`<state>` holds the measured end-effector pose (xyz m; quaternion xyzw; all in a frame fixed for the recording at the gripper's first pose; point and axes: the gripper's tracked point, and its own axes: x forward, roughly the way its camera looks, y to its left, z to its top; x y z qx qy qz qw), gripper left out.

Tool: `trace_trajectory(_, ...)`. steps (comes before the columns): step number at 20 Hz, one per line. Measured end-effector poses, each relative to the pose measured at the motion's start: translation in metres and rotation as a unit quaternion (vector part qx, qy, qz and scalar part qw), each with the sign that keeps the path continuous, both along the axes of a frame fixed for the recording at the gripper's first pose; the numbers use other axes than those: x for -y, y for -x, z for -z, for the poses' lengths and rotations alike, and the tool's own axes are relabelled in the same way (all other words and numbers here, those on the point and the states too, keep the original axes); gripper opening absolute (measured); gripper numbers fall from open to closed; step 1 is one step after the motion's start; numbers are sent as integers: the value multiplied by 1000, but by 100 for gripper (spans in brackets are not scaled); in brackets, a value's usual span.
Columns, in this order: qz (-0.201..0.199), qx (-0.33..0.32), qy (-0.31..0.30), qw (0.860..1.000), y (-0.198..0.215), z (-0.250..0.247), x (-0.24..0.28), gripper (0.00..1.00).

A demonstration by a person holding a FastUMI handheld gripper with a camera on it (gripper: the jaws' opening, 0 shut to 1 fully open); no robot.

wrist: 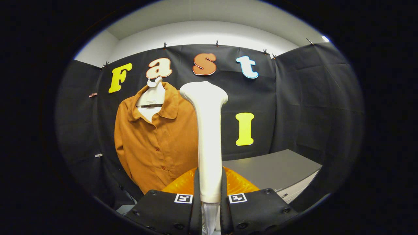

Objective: Iron the clothes twice with a garment steamer, once on the left side and once on the right side.

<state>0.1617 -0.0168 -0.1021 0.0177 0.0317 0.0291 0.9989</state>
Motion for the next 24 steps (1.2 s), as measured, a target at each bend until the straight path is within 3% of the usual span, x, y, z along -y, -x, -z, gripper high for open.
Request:
trace_trajectory(10,11,13,26,1000,-46,33,-71,25)
trace_trajectory(24,12,-6,47,999,-105,75,-89,25)
